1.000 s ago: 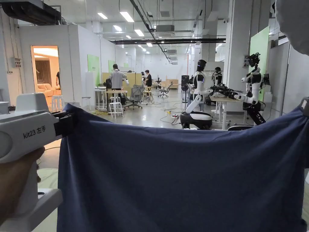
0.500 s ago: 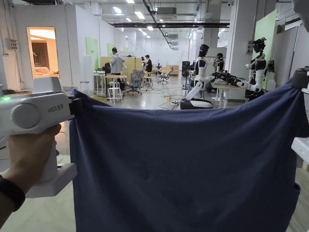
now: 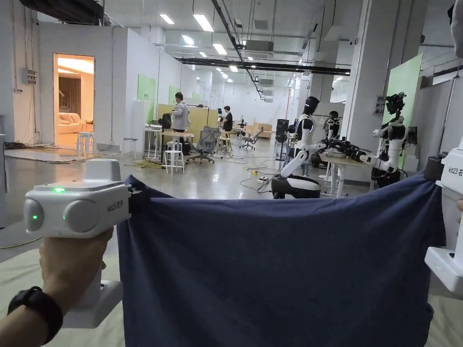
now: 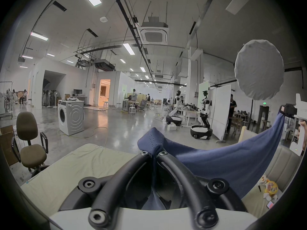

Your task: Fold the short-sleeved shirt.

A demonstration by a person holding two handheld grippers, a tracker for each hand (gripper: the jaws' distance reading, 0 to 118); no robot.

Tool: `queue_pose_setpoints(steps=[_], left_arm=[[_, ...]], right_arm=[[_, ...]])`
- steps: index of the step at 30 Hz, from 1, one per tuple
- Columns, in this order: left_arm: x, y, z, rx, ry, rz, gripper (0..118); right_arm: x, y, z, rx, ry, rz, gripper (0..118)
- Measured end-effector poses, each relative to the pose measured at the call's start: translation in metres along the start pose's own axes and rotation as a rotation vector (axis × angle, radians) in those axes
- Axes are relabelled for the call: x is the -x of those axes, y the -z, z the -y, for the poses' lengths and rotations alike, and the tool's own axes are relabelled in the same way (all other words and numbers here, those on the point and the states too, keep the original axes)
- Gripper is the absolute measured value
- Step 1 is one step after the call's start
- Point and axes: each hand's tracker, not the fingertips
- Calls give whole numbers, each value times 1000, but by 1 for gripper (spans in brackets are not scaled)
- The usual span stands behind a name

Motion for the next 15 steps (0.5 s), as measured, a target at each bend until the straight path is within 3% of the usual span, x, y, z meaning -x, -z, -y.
queue_pose_setpoints(steps=[1,6,8,10,14,15], left_arm=[[1,2,6,10,-4,9,3],[7,0,58,88,-41,52,3],[13,1,87,147,-99,54,3],[16,-8,121,221,-134,66,3],[11,0,93,209,-184,110,3],[16,-37,146,214,-172,125,3]], right_arm=[[-2,-2,10,19,23,-5,5],[-9,-23,65,81,-13,-46,5],[-15,-36,98,136,49,-86,5],[-16,-54,134,192,51,-85,5],[-30,-96,187,244,85,-113,5],[-36,-110,197,260,109,-120,5]])
